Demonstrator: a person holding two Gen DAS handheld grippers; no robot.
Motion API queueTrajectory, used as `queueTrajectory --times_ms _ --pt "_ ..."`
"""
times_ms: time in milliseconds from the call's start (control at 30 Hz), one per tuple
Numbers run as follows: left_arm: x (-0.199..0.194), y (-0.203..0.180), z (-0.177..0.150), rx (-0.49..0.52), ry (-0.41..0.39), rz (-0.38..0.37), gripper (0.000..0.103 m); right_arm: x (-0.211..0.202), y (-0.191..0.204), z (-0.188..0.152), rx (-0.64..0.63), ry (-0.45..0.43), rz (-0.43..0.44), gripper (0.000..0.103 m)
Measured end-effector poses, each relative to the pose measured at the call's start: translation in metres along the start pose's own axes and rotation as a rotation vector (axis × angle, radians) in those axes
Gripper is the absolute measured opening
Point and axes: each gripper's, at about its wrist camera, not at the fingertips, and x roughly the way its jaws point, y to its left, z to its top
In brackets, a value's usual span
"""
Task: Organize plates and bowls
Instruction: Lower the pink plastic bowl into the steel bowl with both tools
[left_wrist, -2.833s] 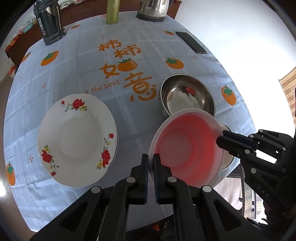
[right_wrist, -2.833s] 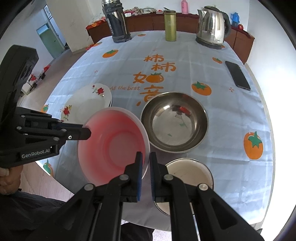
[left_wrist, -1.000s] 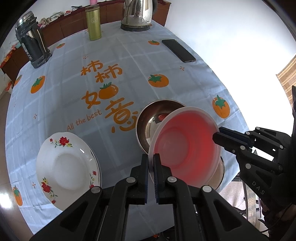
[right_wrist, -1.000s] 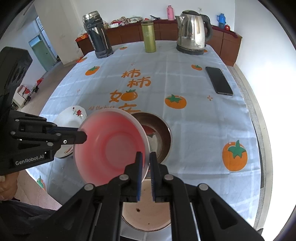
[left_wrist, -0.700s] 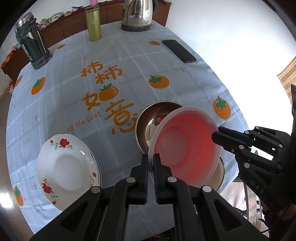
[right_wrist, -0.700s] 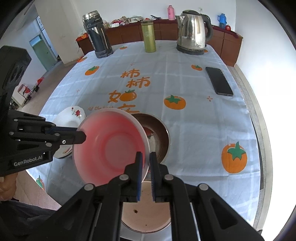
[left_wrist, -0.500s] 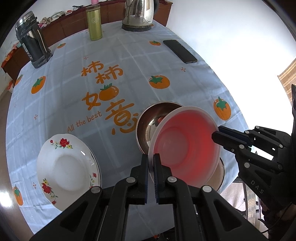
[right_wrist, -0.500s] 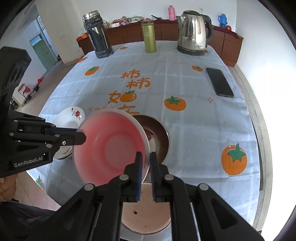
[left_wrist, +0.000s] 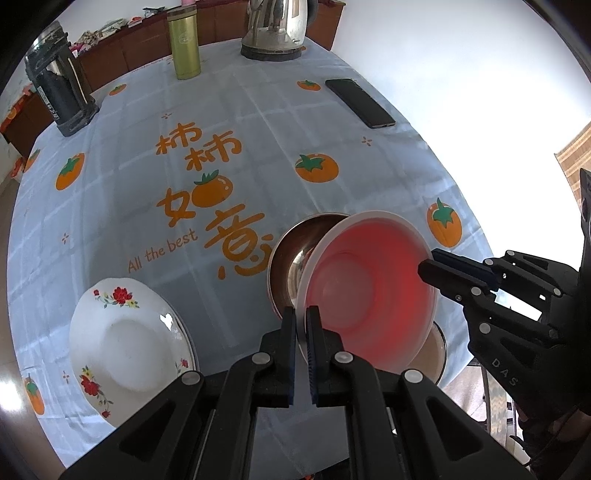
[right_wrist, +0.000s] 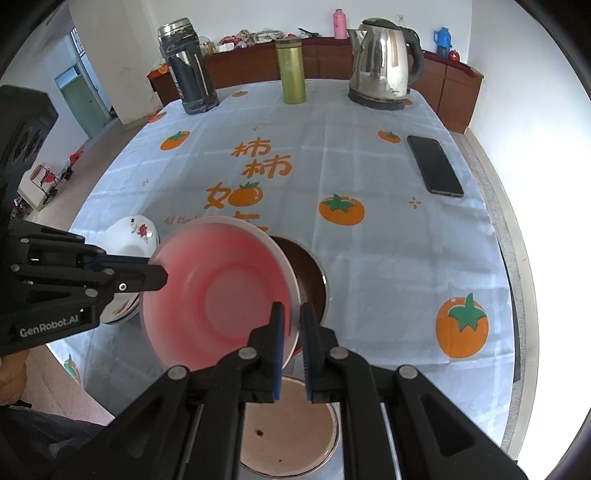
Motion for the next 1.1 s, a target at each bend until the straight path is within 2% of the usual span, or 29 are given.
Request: queueTrajectory --times_ms 1100 --pt "0.033 0.006 0.019 -0.049 0.089 -0.017 0.007 0.041 -0.011 0.019 -0.053 0.12 -0.044 0.011"
